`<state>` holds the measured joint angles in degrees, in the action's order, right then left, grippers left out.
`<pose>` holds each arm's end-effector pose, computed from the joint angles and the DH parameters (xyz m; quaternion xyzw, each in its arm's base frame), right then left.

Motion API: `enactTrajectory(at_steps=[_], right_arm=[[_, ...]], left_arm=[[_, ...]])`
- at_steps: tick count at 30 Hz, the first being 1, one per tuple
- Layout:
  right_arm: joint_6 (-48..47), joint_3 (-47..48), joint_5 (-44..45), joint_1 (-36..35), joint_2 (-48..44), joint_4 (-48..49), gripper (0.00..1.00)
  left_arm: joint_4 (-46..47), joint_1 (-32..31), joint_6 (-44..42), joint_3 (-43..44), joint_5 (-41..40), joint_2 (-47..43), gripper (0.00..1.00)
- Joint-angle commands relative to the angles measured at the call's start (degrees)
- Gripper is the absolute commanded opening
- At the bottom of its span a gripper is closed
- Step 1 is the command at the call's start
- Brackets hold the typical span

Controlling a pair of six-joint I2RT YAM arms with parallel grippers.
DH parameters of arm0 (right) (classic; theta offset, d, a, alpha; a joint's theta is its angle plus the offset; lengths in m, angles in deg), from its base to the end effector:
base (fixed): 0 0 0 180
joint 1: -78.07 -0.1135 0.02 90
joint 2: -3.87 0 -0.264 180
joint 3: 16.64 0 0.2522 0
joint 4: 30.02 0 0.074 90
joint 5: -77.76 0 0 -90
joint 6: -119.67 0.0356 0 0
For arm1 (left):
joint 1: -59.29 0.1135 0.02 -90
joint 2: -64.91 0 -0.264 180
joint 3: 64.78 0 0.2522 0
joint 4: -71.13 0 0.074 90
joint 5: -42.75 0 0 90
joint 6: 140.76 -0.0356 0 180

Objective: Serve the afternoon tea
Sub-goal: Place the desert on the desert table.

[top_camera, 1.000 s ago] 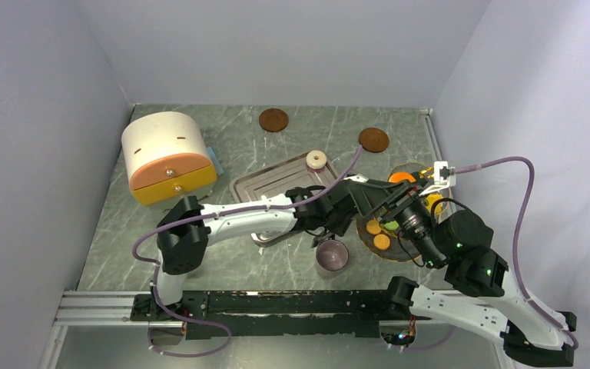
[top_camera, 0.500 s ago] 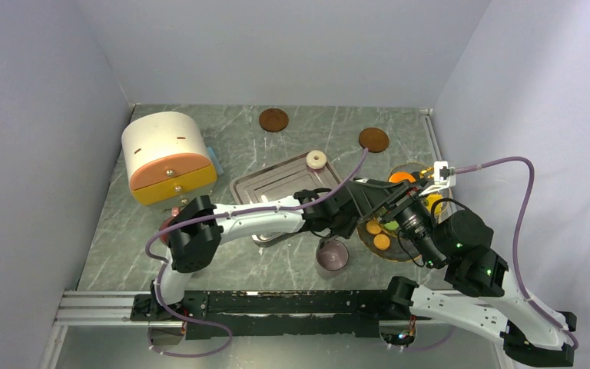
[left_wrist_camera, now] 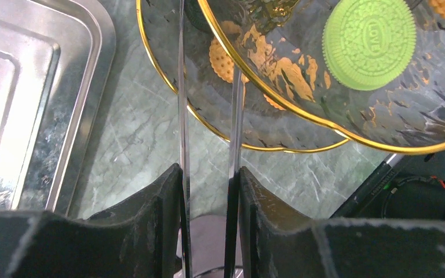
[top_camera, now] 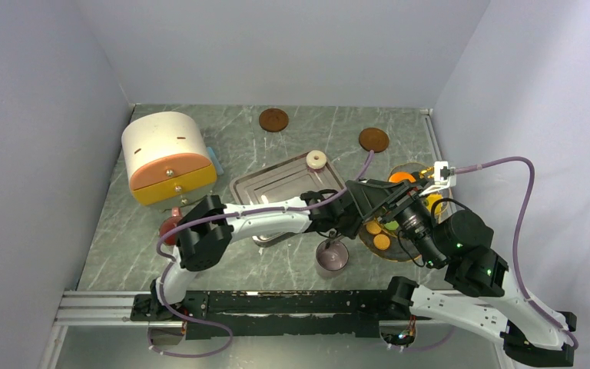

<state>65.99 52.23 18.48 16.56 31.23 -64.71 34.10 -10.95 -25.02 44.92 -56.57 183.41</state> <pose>0.0533 0.0601 0.4144 0.0538 0.6679 0.4280 0.6065 0.1647 -0.4415 0.2286 0.3214 0.8664 -0.2281 0.3067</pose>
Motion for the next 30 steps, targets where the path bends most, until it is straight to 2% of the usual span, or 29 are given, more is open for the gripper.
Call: enactTrajectory(at_steps=[1,18,30], right_arm=[[-0.5,-0.1,1.4,-0.2,-1.2,0.2,0.97],[-0.9,0.2,1.7,-0.2,-1.0,-0.1,0.98],[-0.7,-0.3,1.8,-0.2,-1.2,0.1,0.98]], left_arm=[[3.5,-0.4,0.1,2.8,1.1,1.7,0.39],[8.6,-0.4,0.3,2.4,5.1,2.7,0.39],[13.2,-0.4,0.8,-2.5,5.6,-1.2,0.38]])
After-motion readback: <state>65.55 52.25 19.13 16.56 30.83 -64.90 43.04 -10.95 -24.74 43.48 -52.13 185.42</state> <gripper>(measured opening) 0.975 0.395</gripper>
